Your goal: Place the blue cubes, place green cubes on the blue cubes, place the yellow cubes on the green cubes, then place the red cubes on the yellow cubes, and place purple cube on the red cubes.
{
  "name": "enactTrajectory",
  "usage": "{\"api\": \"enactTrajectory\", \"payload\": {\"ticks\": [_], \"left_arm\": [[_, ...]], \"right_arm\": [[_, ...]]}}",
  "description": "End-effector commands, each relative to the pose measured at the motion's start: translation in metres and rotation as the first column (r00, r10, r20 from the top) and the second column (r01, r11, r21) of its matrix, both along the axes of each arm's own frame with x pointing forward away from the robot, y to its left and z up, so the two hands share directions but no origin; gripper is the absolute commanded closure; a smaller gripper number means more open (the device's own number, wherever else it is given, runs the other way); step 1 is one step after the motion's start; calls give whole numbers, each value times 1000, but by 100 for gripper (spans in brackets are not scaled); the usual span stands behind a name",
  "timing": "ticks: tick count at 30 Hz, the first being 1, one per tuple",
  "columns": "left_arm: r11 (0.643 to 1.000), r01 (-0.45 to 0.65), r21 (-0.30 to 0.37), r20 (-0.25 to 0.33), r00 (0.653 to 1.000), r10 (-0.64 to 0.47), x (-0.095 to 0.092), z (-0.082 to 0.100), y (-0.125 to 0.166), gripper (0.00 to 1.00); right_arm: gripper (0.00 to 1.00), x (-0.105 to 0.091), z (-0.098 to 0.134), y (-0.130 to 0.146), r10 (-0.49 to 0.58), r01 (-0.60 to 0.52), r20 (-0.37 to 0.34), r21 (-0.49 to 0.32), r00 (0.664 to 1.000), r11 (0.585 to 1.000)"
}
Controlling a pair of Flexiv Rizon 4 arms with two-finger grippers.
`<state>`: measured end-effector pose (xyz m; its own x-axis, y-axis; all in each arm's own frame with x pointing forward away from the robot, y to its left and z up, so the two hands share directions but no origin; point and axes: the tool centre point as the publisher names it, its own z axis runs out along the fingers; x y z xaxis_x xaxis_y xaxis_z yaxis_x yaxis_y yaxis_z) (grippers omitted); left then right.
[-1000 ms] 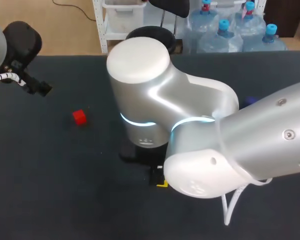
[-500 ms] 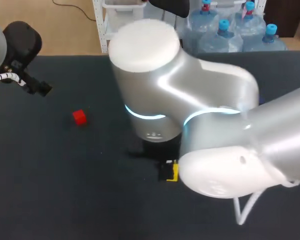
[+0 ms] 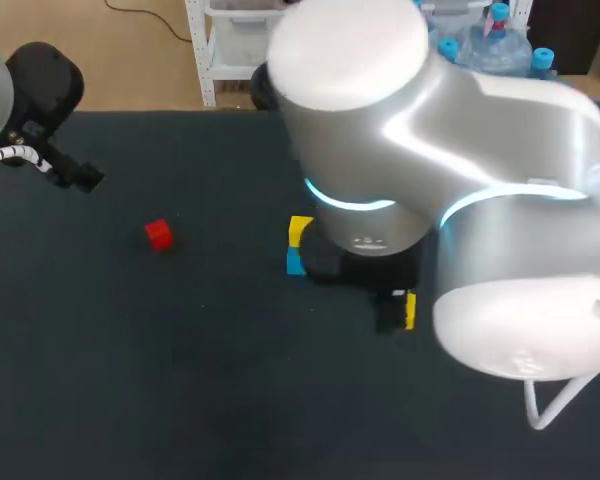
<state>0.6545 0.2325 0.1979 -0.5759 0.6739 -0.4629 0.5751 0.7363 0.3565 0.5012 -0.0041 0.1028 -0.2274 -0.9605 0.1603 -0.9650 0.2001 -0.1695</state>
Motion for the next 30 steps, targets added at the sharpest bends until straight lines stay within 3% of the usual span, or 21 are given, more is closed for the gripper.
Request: {"api": "enactTrajectory", "payload": {"ticks": [1,4,9,16,21,30], "left_arm": [[1000,2,-1,-1,1000,-2,1,0,1,0],[1000,2,-1,-1,1000,-2,1,0,1,0],[1000,2,-1,-1,1000,-2,1,0,1,0],[1000,2,-1,-1,1000,-2,1,0,1,0],[1000,2,-1,-1,1000,-2,1,0,1,0],[1000,2,-1,-1,1000,-2,1,0,1,0]], "right_arm": [[100,13,-7,-18,-18,19,-30,21,999,1000],[100,20,-19,-26,-55,55,-65,1,996,998],[100,32,-38,-40,-81,84,-98,35,992,996],[100,42,-77,-38,-68,75,-170,34,983,997],[100,51,-102,-41,-136,139,-162,6,977,990],[100,59,-110,-40,-169,173,-146,18,975,985]]}}
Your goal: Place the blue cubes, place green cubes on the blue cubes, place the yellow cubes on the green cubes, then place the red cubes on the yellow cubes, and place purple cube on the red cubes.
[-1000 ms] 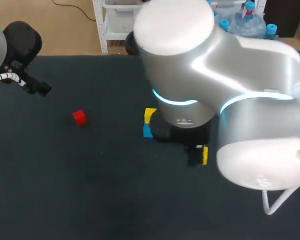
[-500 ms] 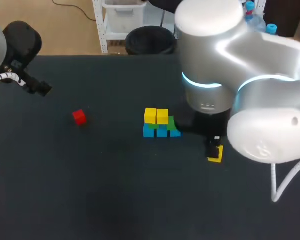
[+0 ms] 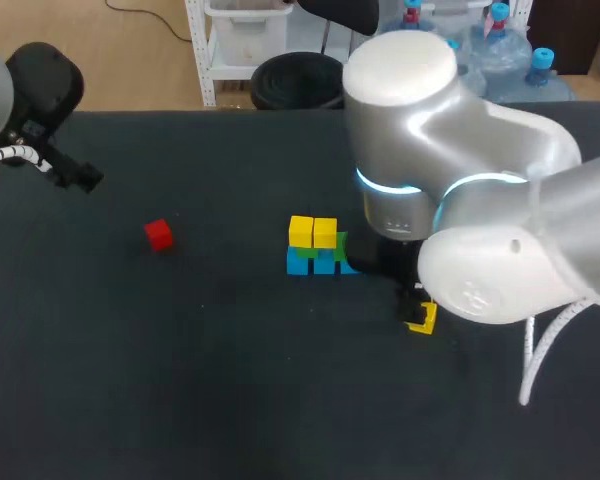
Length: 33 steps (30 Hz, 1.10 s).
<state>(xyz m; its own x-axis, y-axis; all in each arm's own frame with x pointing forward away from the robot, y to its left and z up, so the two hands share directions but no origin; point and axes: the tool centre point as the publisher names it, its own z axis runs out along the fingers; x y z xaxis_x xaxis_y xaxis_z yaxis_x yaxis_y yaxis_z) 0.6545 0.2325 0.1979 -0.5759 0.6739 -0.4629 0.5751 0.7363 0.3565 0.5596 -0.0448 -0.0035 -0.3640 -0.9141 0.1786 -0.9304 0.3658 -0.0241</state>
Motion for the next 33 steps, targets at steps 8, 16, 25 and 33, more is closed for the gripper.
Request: {"api": "enactTrajectory", "payload": {"ticks": [8,16,25,33], "left_arm": [[1000,2,-1,-1,1000,-2,1,0,1,0],[1000,2,-1,-1,1000,-2,1,0,1,0],[1000,2,-1,-1,1000,-2,1,0,1,0],[1000,2,-1,-1,1000,-2,1,0,1,0]], "right_arm": [[100,-6,-4,3,-6,6,-4,14,1000,1000],[59,-14,-3,0,-5,6,-23,34,1000,999],[0,-22,5,-1,-4,4,-8,66,1000,998],[0,-33,15,-15,-25,25,5,60,1000,998]]}}
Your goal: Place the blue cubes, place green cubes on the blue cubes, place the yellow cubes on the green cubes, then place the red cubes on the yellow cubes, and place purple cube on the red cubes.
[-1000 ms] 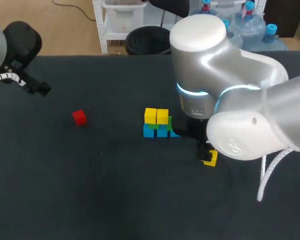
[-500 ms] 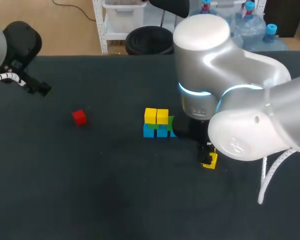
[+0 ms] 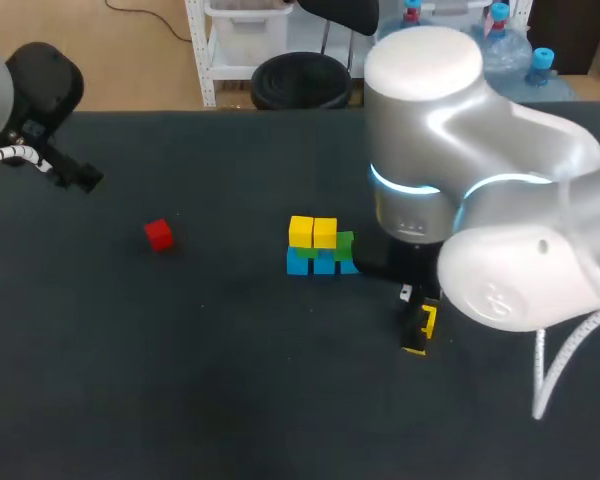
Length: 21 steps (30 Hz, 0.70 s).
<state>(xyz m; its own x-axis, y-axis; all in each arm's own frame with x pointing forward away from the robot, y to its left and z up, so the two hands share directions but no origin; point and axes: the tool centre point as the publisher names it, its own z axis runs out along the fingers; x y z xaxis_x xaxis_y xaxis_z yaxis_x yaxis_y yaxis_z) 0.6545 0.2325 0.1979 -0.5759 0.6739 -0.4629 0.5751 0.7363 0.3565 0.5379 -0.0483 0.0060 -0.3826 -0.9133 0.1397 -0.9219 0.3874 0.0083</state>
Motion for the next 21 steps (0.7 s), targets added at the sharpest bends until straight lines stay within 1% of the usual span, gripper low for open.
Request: {"api": "enactTrajectory", "payload": {"ticks": [1,8,9,10,11,12,13,14,15,17,19,20,21], "left_arm": [[1000,2,-1,-1,1000,-2,1,0,1,0],[1000,2,-1,-1,1000,-2,1,0,1,0],[1000,2,-1,-1,1000,-2,1,0,1,0],[1000,2,-1,-1,1000,-2,1,0,1,0],[1000,2,-1,-1,1000,-2,1,0,1,0],[1000,2,-1,-1,1000,-2,1,0,1,0],[1000,2,-1,-1,1000,-2,1,0,1,0],[1000,2,-1,-1,1000,-2,1,0,1,0],[1000,2,-1,-1,1000,-2,1,0,1,0],[1000,2,-1,-1,1000,-2,1,0,1,0],[1000,2,-1,-1,1000,-2,1,0,1,0],[1000,2,-1,-1,1000,-2,1,0,1,0],[1000,2,-1,-1,1000,-2,1,0,1,0]], "right_arm": [[0,-13,6,-13,-4,4,22,10,1000,1000],[0,-19,2,-18,-3,3,35,13,999,1000],[5,-19,0,-19,-3,3,34,12,999,1000],[15,-18,-1,-18,-2,2,33,12,999,1000],[38,-17,-2,-18,-1,1,32,12,999,1000],[45,-16,-3,-17,3,-3,33,10,999,1000],[44,-15,-3,-17,10,-11,38,7,999,1000],[48,-14,-4,-16,14,-14,39,3,999,1000],[50,-12,-5,-15,14,-14,39,1,999,1000],[51,-9,-8,-15,16,-16,38,1,999,1000],[51,-7,-8,-16,15,-15,41,-1,999,1000],[37,-6,-9,-15,16,-16,42,0,999,1000],[11,-5,-9,-15,17,-17,43,0,999,1000]]}}
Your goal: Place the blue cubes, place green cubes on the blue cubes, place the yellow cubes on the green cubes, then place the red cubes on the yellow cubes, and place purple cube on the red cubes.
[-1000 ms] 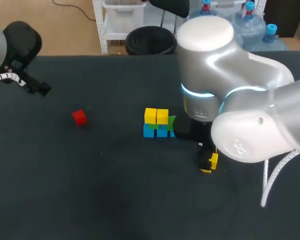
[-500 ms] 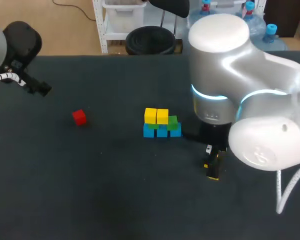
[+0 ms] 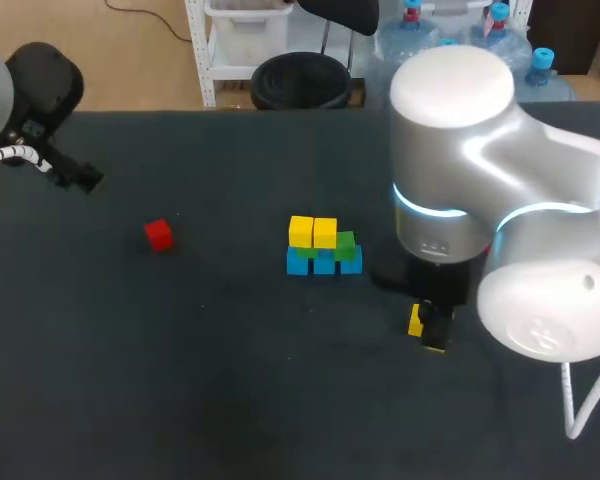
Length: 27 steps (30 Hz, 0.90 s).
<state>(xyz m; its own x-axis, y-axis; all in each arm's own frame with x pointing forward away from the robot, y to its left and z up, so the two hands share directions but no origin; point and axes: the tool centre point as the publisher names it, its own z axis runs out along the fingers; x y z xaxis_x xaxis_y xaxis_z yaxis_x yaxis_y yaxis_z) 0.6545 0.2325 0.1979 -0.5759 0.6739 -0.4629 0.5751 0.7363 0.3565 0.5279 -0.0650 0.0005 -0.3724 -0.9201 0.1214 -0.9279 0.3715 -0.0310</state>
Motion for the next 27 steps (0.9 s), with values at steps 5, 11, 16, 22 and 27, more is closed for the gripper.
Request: {"api": "enactTrajectory", "payload": {"ticks": [5,11,16,22,27], "left_arm": [[1000,2,-1,-1,1000,-2,1,0,1,0],[1000,2,-1,-1,1000,-2,1,0,1,0],[1000,2,-1,-1,1000,-2,1,0,1,0],[1000,2,-1,-1,1000,-2,1,0,1,0],[1000,2,-1,-1,1000,-2,1,0,1,0]], "right_arm": [[0,7,-3,4,7,-7,5,1,1000,1000],[0,7,-2,3,9,-9,8,0,1000,1000],[43,8,-3,2,6,-6,13,-1,1000,1000],[39,12,-5,0,8,-8,22,-1,1000,1000],[47,16,-6,2,14,-14,24,0,1000,1000]]}}
